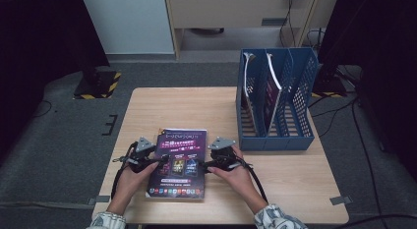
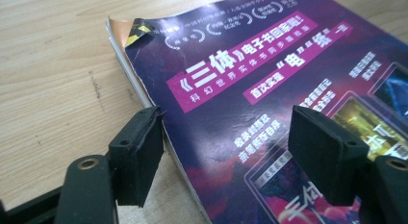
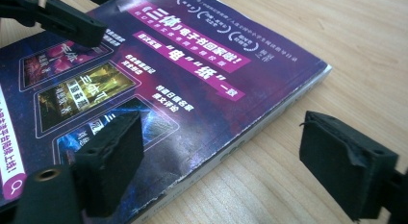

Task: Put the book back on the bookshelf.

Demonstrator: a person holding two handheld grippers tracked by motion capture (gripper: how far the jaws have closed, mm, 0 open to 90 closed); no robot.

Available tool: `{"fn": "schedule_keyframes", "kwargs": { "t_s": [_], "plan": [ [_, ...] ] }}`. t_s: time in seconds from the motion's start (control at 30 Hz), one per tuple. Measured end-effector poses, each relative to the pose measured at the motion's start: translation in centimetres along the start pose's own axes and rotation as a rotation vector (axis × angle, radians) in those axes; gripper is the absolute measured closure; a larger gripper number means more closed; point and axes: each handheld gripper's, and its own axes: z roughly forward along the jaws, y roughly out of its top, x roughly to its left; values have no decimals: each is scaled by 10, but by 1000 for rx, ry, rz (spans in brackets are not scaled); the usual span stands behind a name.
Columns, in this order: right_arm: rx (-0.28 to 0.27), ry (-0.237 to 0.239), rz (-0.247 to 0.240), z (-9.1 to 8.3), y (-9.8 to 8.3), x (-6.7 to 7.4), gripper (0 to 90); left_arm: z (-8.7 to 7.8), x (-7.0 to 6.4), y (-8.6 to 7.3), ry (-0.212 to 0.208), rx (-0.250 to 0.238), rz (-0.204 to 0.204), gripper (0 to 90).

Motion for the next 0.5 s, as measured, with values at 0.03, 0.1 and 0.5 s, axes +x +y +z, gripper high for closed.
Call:
{"fn": "schedule_keyframes", "kwargs": {
  "t_s": [0.03, 0.1, 0.5],
  "plan": [
    [2, 9, 8, 0, 0, 0, 134, 0, -1, 0, 2, -1, 4, 283],
    [11, 18, 11, 1, 0, 0, 116, 2, -2, -1, 4, 14, 19, 282],
    [64, 41, 18, 5, -5, -2, 71, 10, -24, 5, -50, 25, 63, 282]
  ]
}}
